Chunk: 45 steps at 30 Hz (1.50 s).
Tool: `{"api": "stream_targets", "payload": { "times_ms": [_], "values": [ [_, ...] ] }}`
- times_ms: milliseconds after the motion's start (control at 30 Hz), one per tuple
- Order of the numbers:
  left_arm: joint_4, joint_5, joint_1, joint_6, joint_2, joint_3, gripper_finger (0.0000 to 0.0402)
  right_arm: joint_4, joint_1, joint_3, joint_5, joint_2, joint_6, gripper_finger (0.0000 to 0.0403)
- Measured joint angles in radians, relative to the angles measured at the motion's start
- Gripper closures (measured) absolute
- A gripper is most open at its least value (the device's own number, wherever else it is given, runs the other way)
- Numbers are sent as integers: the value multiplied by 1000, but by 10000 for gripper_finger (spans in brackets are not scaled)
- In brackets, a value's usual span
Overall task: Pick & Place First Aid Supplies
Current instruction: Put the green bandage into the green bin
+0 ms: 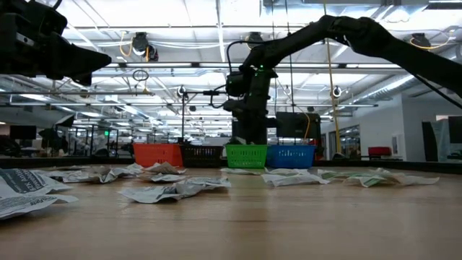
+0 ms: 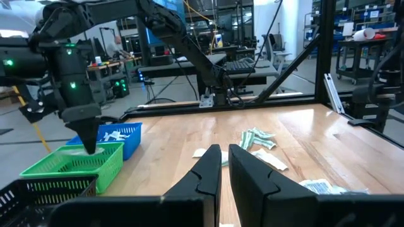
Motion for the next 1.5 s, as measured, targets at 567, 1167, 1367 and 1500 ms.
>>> {"api": "stream_targets", "payload": {
  "times_ms": [567,1167,1367,1500],
  "values": [
    [0,0,0,0,0,0,364,-81,10,0,-1,-61,-71,241],
    [0,0,0,0,0,0,364,-312,112,-4,3,-171,-205,248],
    [0,0,0,0,0,0,364,-292,183,-107,77,-211,-204,248],
    [0,0,0,0,0,0,364,-244,250,-243,81,-299,-178,248]
  ]
}}
